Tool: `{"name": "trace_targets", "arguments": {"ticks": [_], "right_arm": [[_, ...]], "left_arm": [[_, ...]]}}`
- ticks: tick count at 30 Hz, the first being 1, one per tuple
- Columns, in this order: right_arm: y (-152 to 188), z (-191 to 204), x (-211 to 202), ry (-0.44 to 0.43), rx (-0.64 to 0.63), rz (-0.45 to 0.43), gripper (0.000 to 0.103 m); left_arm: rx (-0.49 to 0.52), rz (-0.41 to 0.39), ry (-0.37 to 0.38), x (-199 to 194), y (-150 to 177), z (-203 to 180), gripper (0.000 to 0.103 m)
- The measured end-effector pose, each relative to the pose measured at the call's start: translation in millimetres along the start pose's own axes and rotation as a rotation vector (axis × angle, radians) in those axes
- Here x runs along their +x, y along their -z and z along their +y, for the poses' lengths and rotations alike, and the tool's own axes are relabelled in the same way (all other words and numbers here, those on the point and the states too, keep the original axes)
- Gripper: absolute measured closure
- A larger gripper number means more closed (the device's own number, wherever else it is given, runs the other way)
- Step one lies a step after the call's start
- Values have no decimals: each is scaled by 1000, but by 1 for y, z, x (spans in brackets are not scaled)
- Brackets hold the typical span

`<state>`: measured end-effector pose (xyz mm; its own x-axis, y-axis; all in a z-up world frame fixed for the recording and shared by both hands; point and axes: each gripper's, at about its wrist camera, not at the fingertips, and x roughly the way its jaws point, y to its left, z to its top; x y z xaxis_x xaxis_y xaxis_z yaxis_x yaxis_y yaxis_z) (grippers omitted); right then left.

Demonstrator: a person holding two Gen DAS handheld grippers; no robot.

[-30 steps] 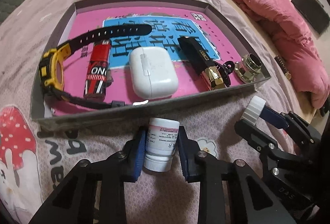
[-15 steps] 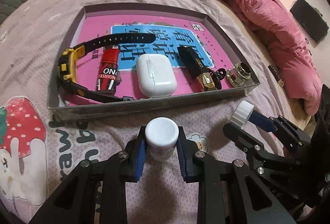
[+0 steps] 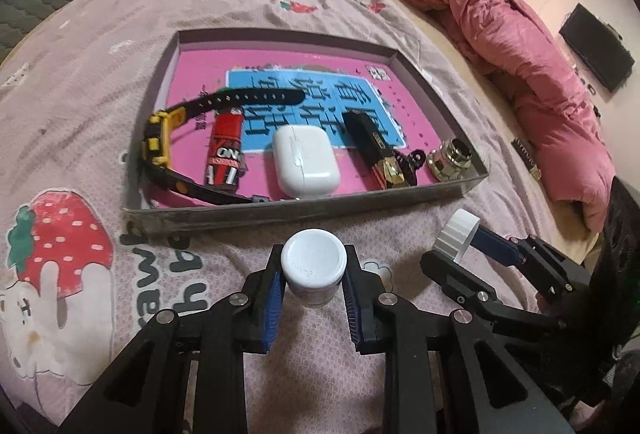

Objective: Organize rigid objects
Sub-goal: 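Lift and carry the pill bottle into the tray with the left tool while the right tool carries the cap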

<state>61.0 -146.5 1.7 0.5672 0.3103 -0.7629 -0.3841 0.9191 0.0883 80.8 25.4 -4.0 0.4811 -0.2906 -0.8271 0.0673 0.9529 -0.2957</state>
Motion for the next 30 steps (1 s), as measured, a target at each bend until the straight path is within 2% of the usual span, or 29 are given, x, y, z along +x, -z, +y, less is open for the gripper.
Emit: {"name": "trace_targets", "arguments": {"ticks": [12, 30], "right_arm": [[-22, -10, -16, 4, 43, -61, 53], [-70, -26, -16, 79, 55, -141, 53]], "left_arm": [[-40, -82, -6, -25, -21, 11, 76], [-36, -138, -60, -12, -65, 14, 76]]}}
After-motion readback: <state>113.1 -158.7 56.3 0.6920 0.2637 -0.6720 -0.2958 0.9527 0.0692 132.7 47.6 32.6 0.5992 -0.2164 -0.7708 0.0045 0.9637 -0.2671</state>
